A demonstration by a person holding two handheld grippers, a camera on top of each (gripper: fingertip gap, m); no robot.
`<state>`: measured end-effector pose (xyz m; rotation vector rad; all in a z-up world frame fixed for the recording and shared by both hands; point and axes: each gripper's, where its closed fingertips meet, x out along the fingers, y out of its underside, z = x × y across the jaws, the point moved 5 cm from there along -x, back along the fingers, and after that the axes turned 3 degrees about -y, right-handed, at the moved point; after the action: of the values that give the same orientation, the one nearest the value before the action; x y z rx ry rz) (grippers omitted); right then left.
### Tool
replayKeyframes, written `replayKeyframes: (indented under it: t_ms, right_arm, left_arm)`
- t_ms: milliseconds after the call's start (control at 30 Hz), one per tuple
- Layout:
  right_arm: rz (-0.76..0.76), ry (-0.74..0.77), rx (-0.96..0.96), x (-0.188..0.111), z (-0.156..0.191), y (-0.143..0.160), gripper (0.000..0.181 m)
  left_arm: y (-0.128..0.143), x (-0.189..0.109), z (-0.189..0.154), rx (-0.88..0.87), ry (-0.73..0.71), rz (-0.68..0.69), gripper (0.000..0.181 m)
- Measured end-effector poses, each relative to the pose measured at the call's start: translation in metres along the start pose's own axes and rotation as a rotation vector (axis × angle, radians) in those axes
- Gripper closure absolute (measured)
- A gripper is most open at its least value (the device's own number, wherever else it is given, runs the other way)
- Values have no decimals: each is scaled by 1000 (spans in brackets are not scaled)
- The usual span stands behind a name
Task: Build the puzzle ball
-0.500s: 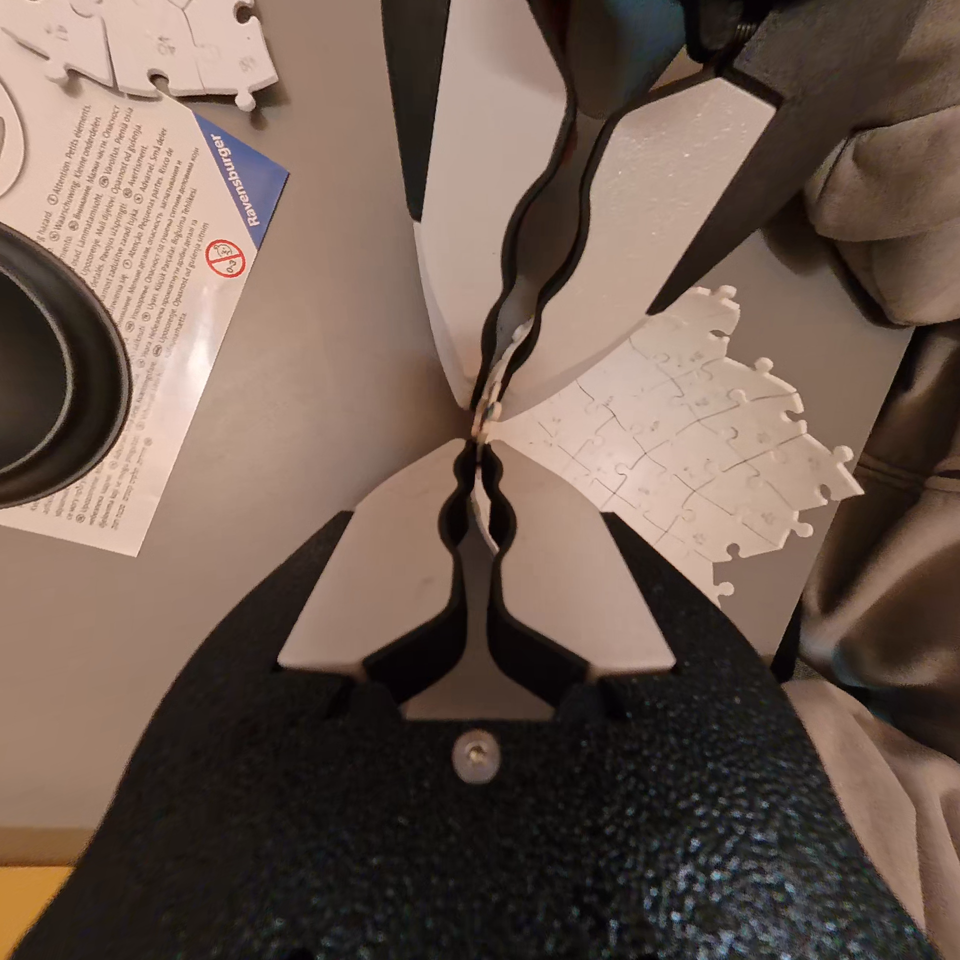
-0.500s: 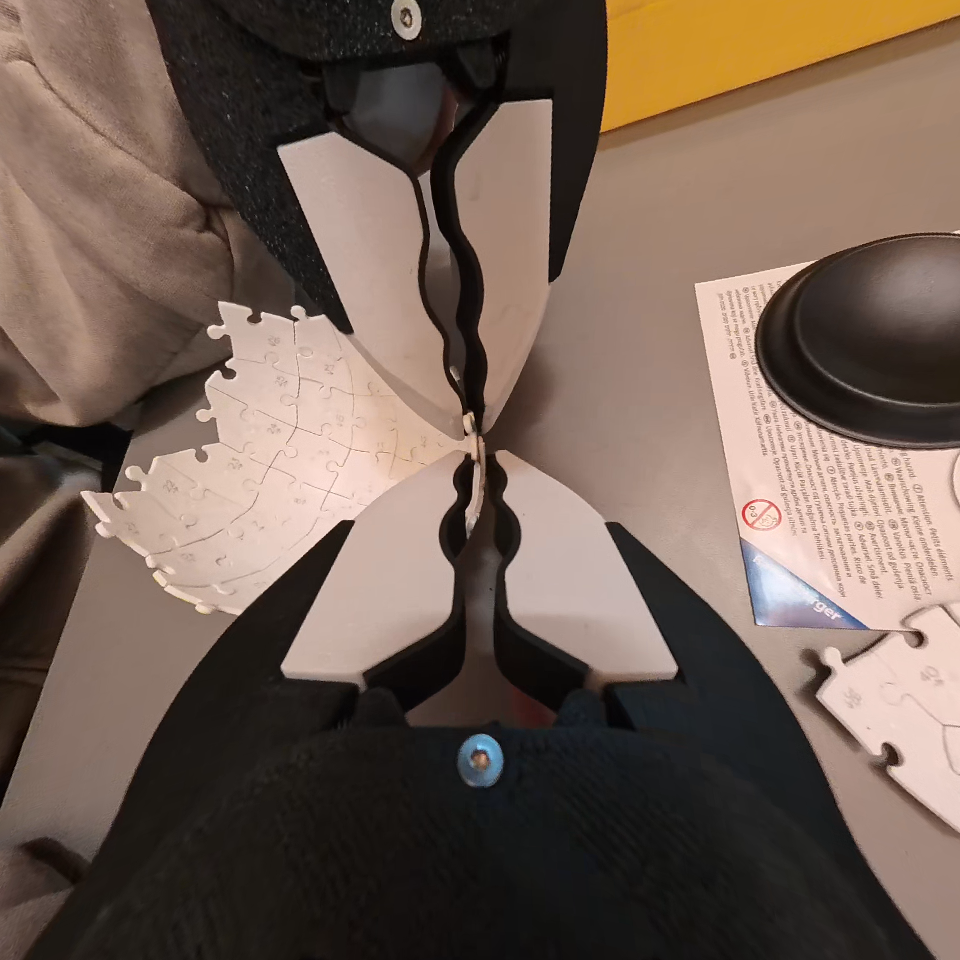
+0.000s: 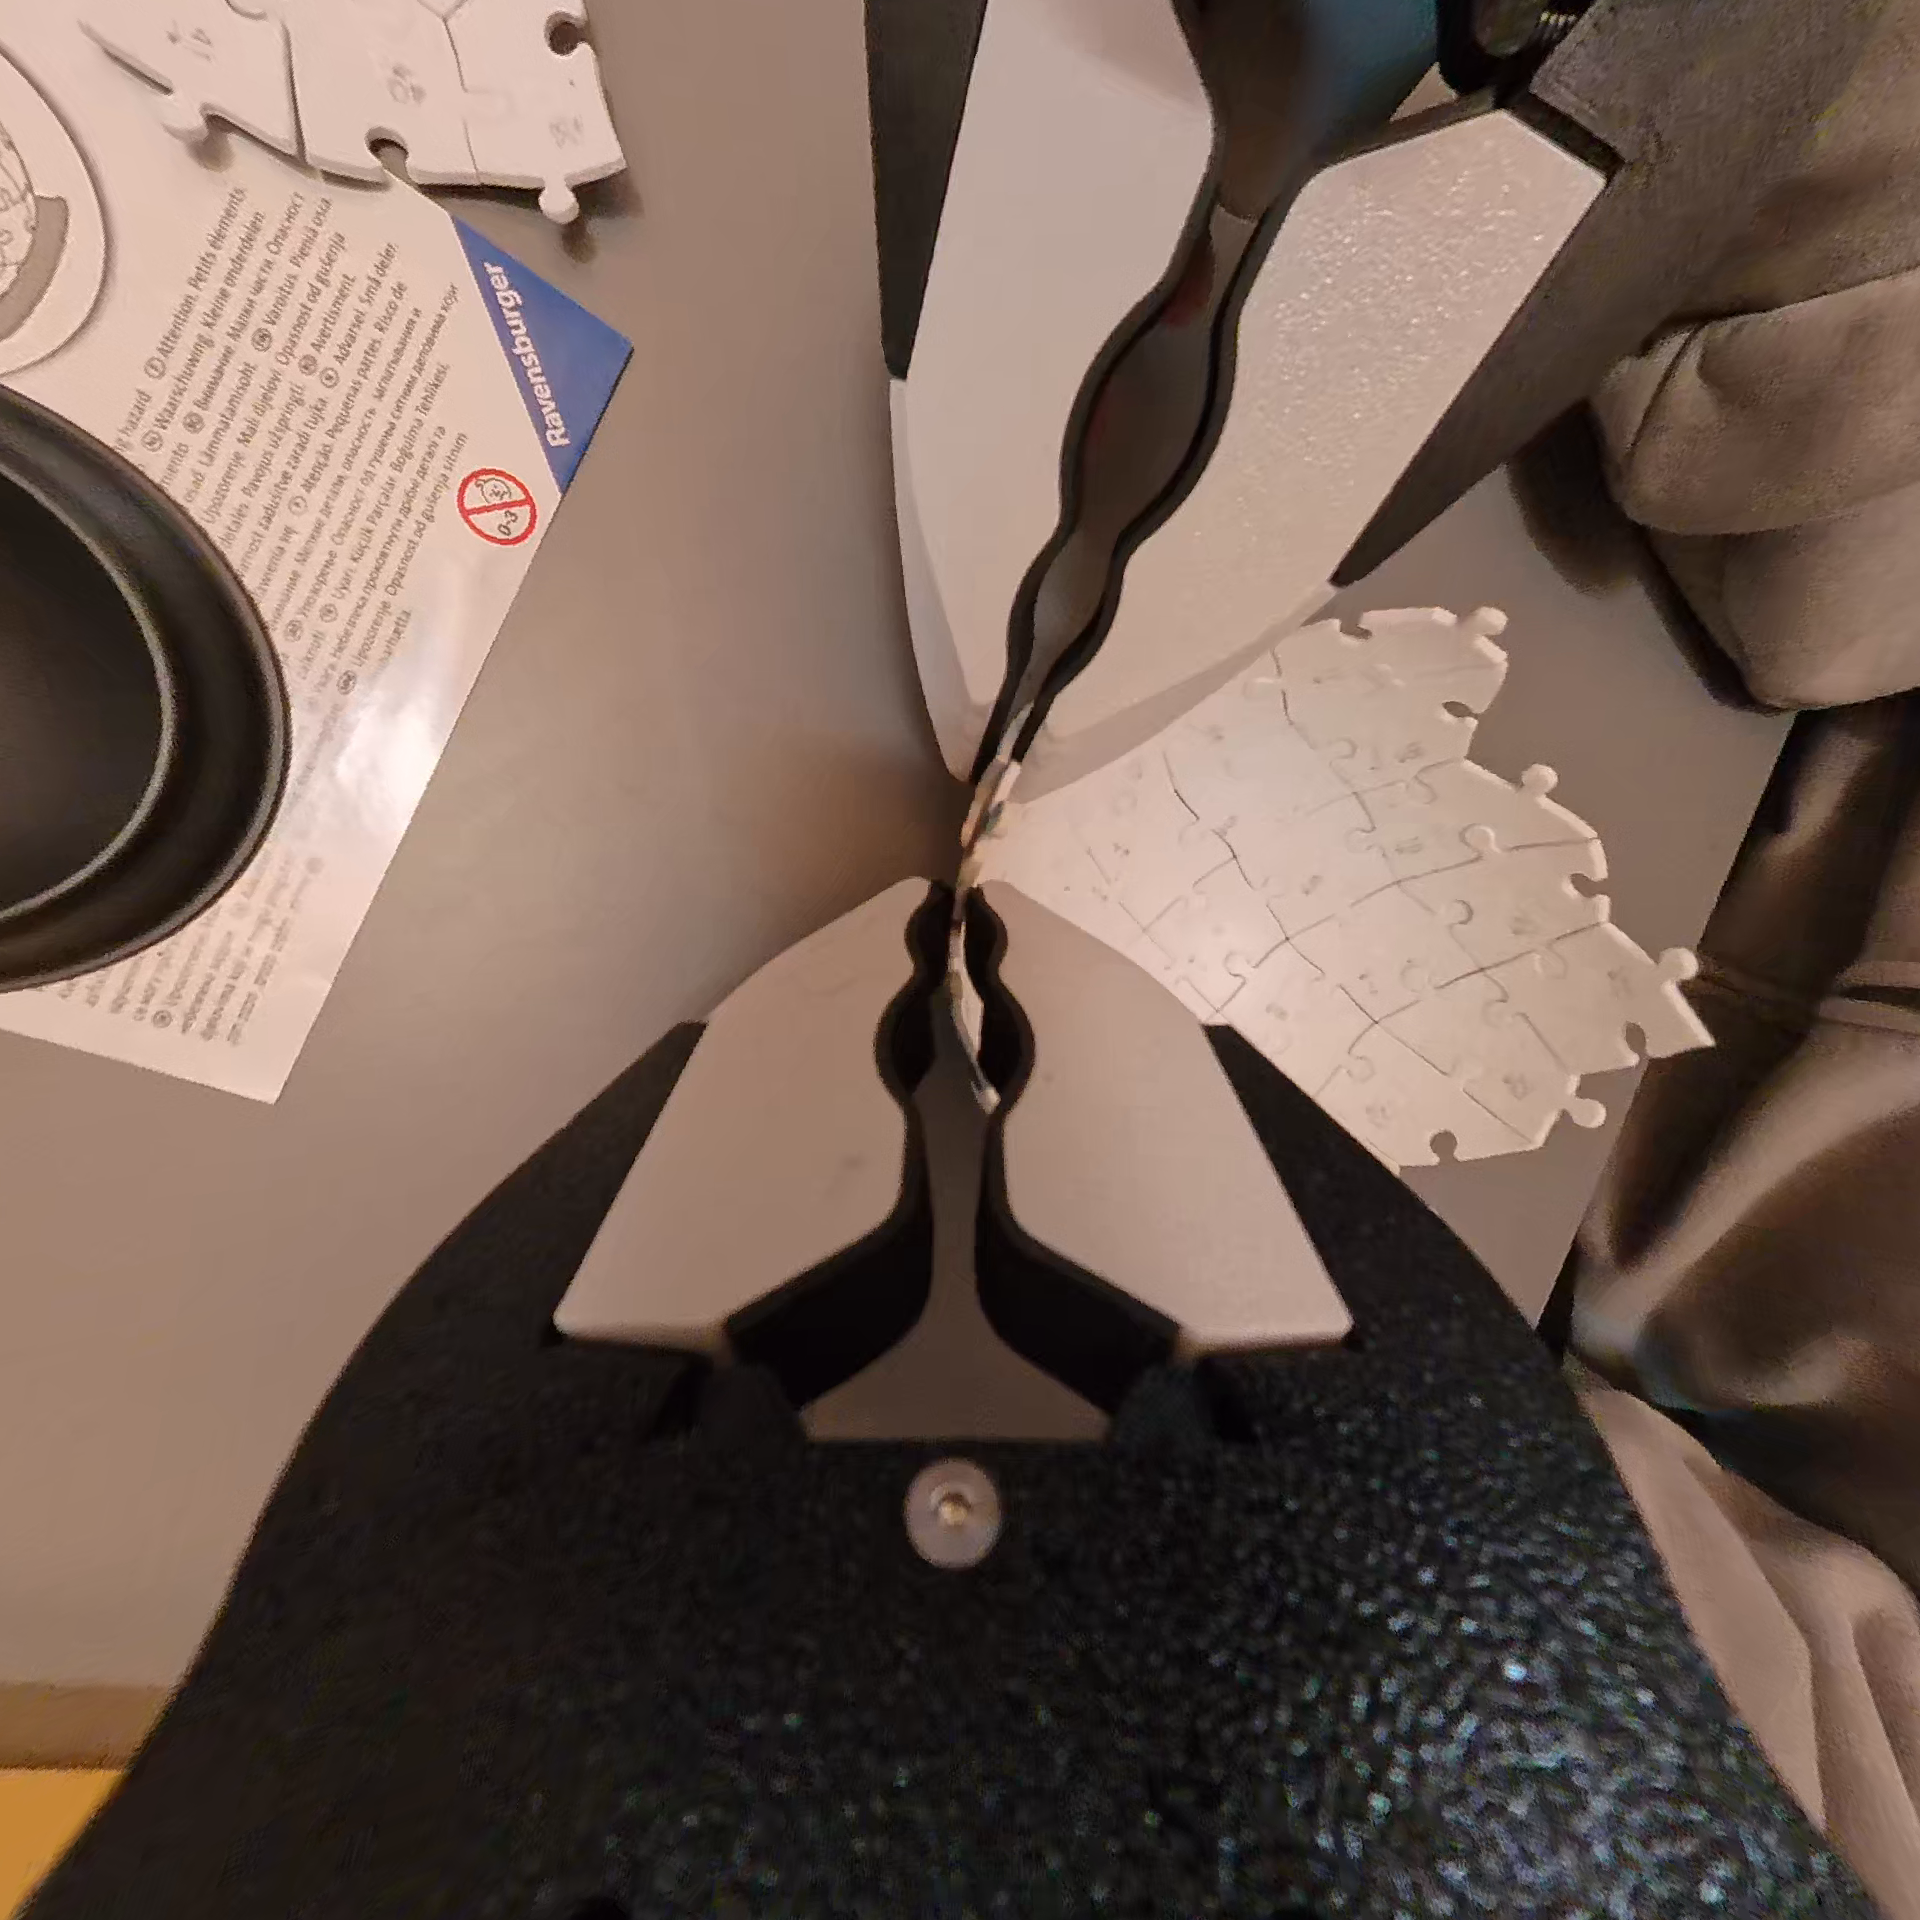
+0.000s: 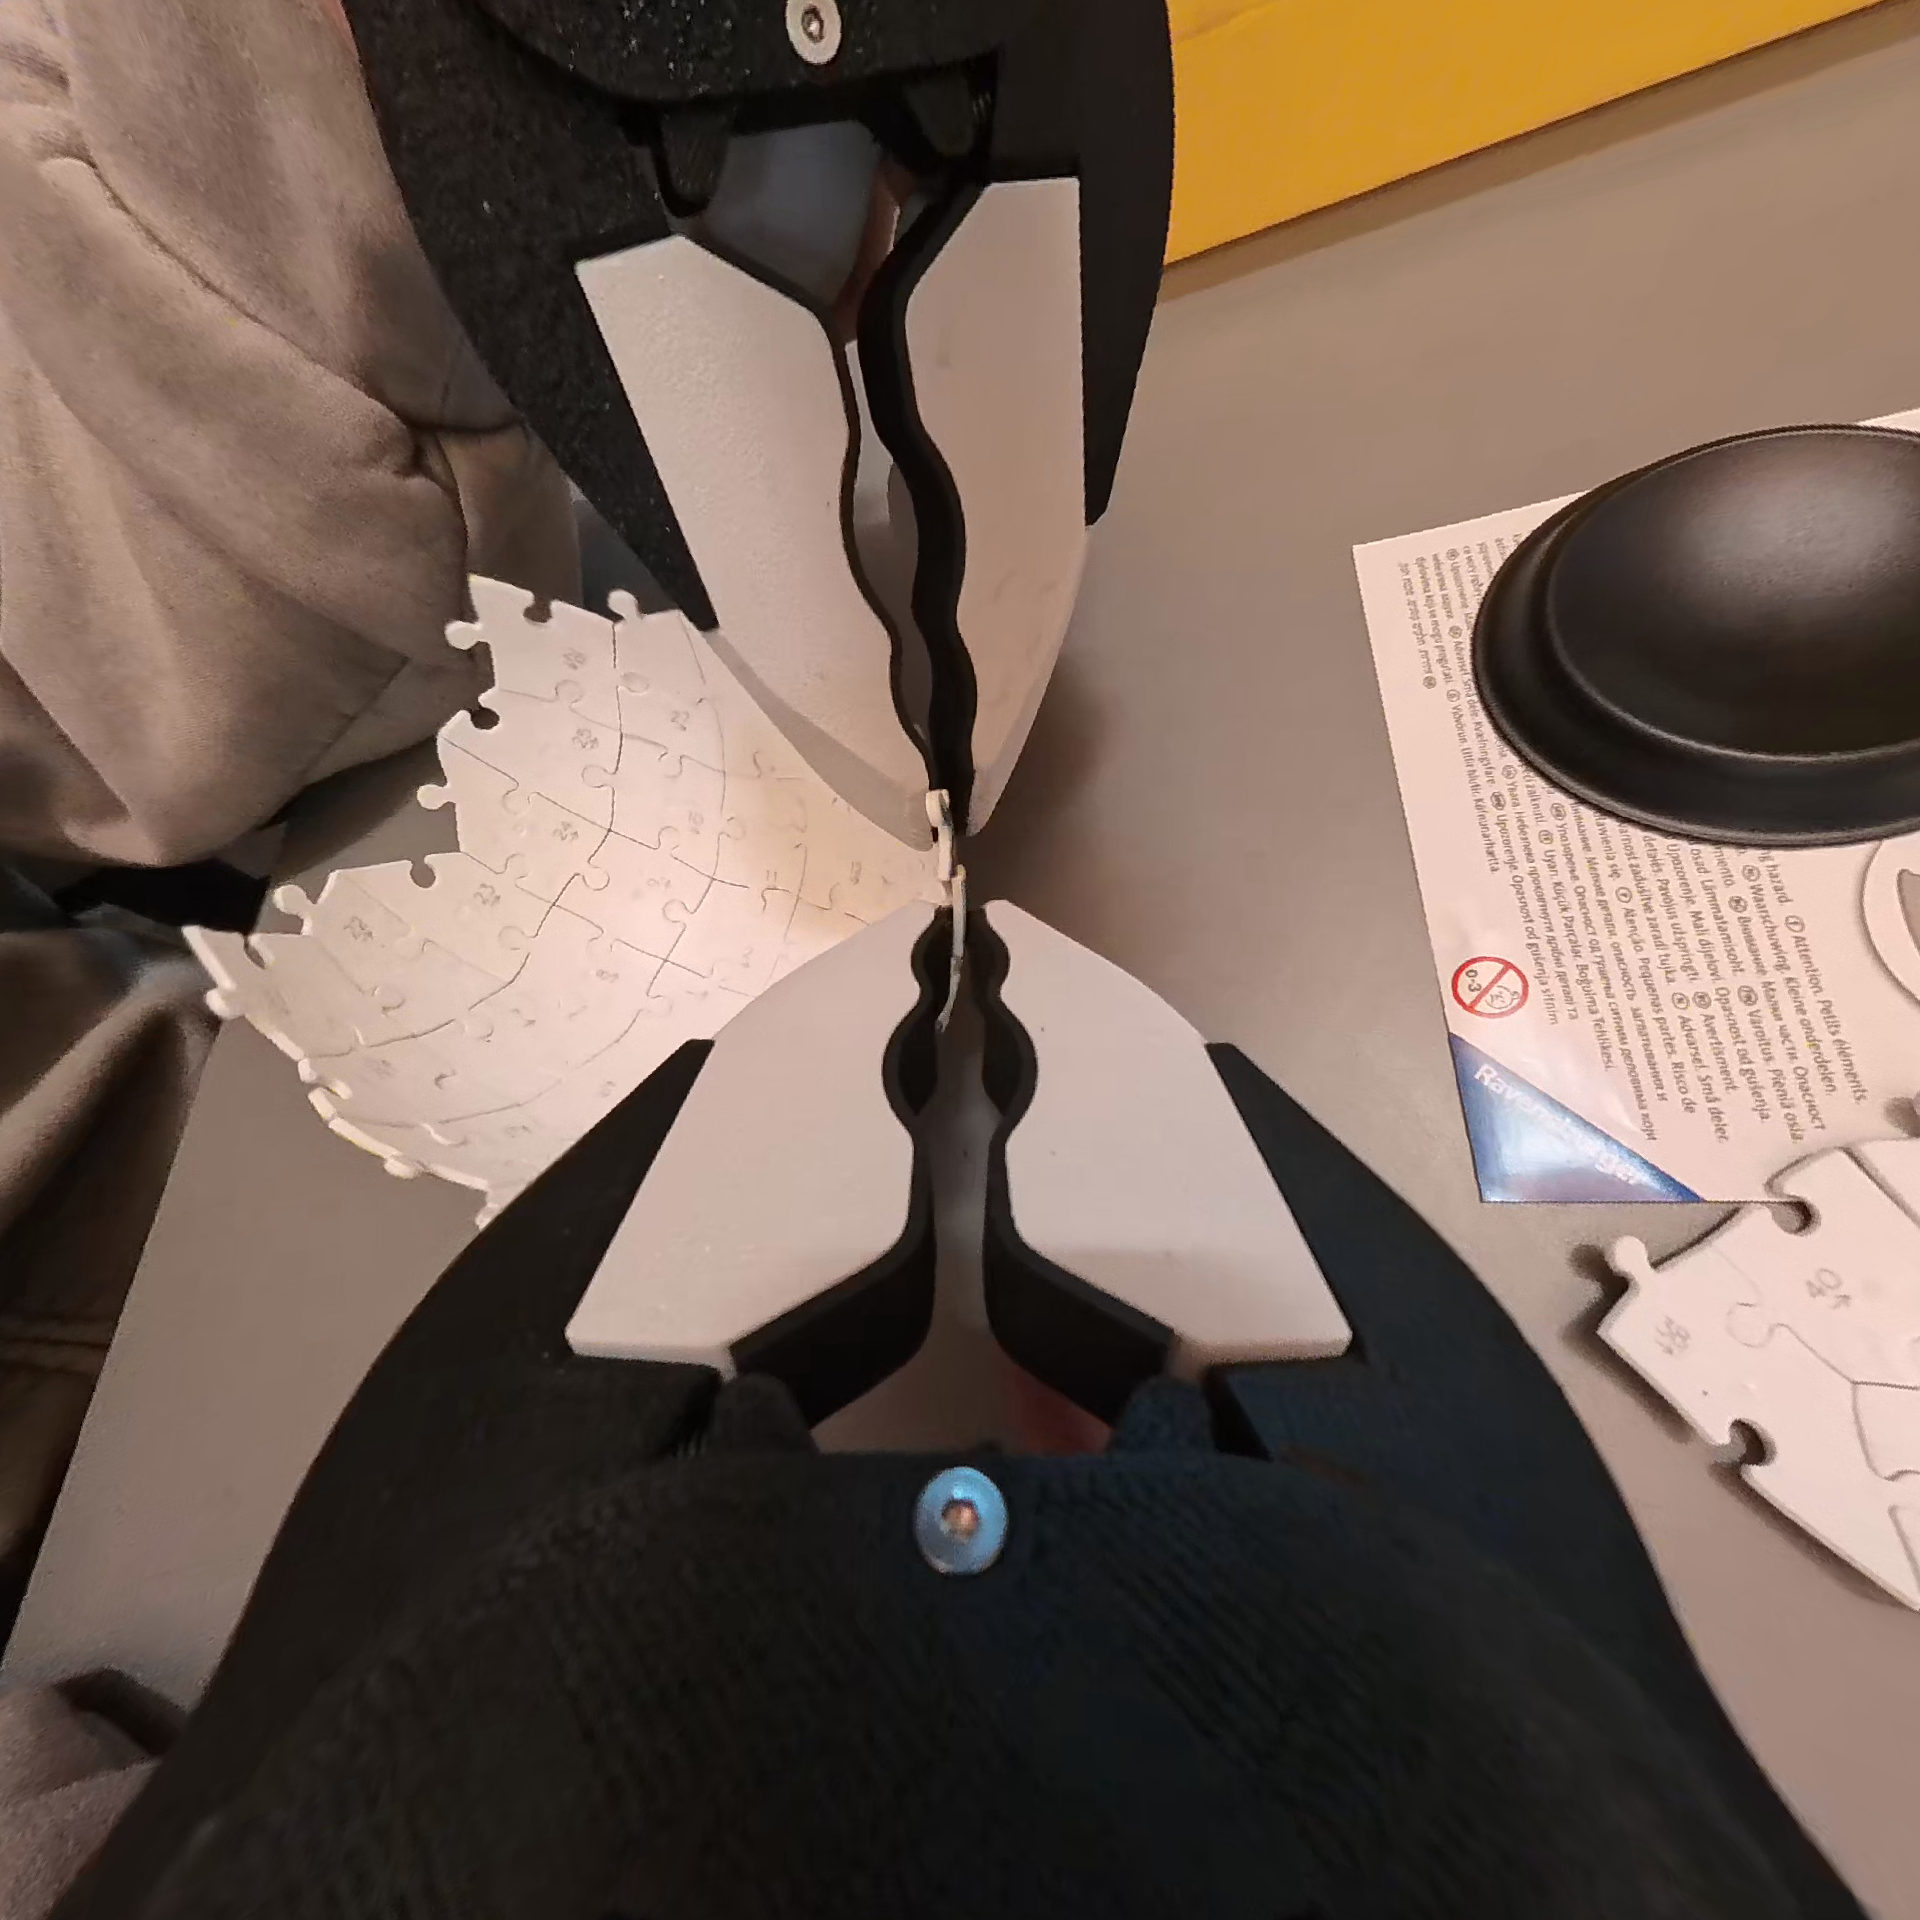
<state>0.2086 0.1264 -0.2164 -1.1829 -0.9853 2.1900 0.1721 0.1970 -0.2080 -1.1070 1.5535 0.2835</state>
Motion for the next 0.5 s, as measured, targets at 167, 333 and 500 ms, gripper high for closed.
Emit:
replayKeyframes:
  t_ms: [167, 333, 500]
  right_arm:
    - [-16, -4, 25, -2, -3, 2, 178]
    - [-22, 3, 29, -4, -6, 4, 178]
    - [-40, 38, 14, -5, -10, 2, 174]
  left_arm:
    - [-1, 2, 3, -29, 38, -31, 179]
    - [-3, 5, 7, -43, 56, -54, 179]
    - [-4, 5, 10, -47, 56, -71, 179]
